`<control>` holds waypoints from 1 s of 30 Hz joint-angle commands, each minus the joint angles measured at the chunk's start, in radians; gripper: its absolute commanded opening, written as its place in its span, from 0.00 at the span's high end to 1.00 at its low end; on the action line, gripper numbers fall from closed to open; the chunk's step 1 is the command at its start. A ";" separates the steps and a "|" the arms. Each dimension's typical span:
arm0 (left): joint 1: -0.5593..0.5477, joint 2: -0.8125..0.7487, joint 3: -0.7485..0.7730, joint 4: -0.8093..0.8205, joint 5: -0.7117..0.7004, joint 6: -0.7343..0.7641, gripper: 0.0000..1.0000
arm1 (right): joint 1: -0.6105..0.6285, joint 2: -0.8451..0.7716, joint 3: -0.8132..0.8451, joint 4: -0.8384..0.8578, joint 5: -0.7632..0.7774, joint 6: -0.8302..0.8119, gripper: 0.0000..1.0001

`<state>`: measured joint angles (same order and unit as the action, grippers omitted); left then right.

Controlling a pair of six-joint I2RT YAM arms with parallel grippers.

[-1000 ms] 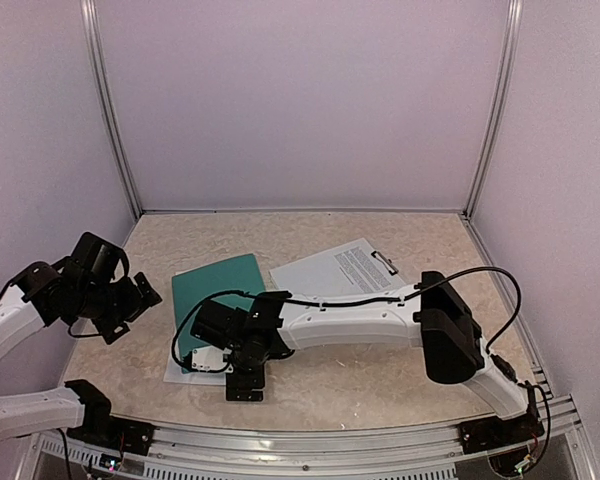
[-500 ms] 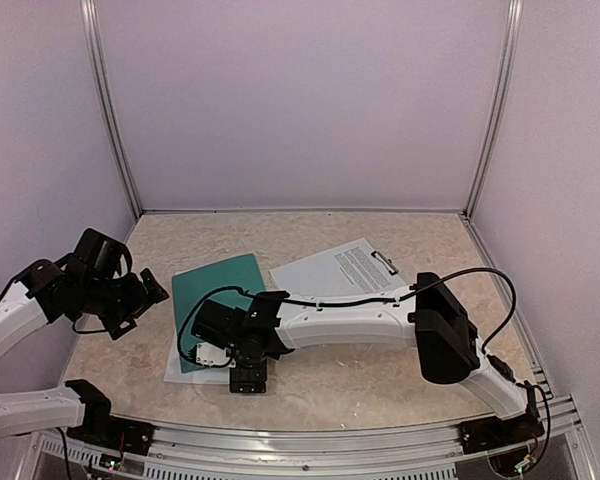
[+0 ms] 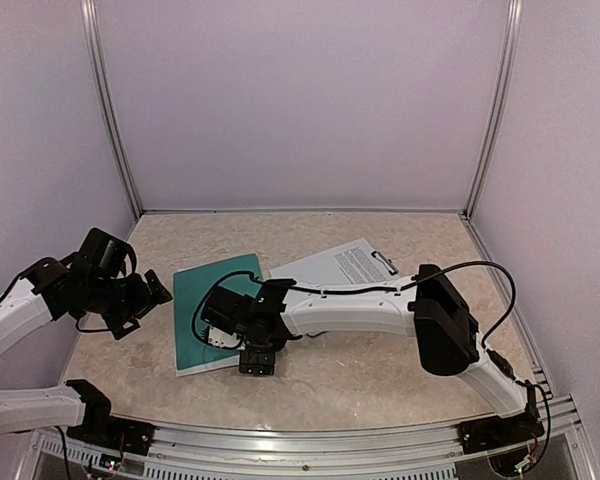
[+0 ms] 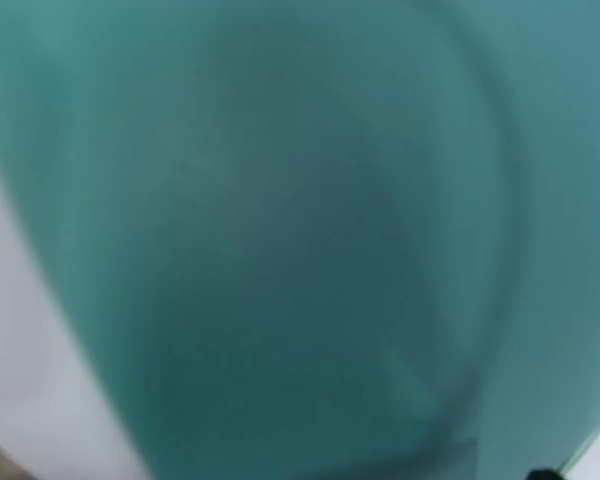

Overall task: Put the files into the folder
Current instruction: Adjust the file in the folder with some files.

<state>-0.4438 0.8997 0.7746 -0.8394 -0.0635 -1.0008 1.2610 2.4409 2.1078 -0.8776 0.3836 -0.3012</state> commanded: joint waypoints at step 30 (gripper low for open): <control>0.024 -0.012 -0.013 -0.011 -0.021 0.024 0.01 | -0.004 0.013 0.002 0.044 -0.099 -0.024 0.03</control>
<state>-0.4423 0.9173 0.7399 -0.8215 -0.0505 -0.9855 1.2484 2.4096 2.0602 -0.8600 0.3450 -0.3183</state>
